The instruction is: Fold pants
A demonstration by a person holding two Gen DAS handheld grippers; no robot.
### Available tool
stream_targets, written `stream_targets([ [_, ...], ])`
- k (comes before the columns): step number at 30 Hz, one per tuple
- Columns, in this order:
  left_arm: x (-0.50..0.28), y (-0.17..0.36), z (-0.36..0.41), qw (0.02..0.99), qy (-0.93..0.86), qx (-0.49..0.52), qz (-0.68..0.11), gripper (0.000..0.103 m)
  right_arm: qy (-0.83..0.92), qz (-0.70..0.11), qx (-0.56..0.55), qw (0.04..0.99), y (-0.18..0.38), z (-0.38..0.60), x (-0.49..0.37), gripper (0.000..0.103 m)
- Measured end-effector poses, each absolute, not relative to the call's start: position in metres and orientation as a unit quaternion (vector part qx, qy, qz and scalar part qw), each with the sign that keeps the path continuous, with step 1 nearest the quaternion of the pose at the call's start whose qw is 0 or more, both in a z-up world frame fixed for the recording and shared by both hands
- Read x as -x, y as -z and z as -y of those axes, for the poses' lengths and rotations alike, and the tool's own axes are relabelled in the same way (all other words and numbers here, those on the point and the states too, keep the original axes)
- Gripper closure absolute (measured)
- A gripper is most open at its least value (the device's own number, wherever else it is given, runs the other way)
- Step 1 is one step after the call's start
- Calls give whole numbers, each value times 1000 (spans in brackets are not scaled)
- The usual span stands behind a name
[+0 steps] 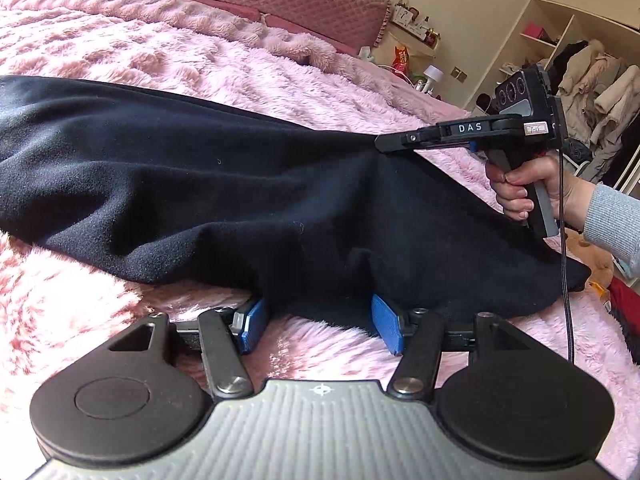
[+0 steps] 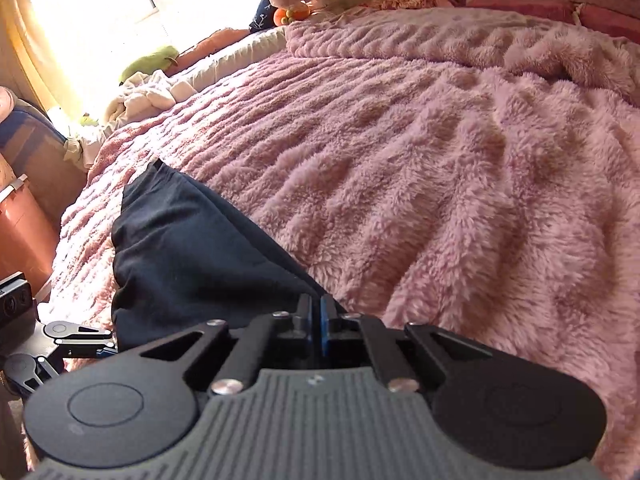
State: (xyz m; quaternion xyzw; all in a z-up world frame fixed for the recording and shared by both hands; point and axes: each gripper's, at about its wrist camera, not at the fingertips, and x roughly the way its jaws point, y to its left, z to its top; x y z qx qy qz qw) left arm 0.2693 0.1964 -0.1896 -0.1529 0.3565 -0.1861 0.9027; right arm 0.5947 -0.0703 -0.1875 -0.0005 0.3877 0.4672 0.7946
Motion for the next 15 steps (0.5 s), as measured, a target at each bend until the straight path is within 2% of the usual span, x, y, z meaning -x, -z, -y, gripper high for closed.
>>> stream_targets([
  [3, -269, 189, -195, 904, 186, 147, -356, 35, -460, -401, 24, 792, 187, 65, -599, 103],
  [4, -270, 189, -195, 903, 187, 148, -356, 35, -449, -416, 45, 789, 190, 60, -600, 100],
  [5, -270, 189, -196, 902, 187, 151, -357, 35, -437, -421, 64, 792, 192, 57, -600, 88],
  [7, -270, 190, -198, 900, 189, 159, -359, 35, -426, -400, 84, 807, 190, 61, -597, 78],
  [9, -270, 190, -198, 900, 189, 159, -359, 35, -405, -359, 78, 837, 179, 81, -595, 78],
  [13, -271, 189, -197, 901, 190, 151, -358, 35, -373, -373, 56, 847, 161, 130, -598, 76],
  [15, -271, 191, -199, 901, 192, 156, -357, 35, -367, -382, 68, 845, 156, 149, -594, 69],
])
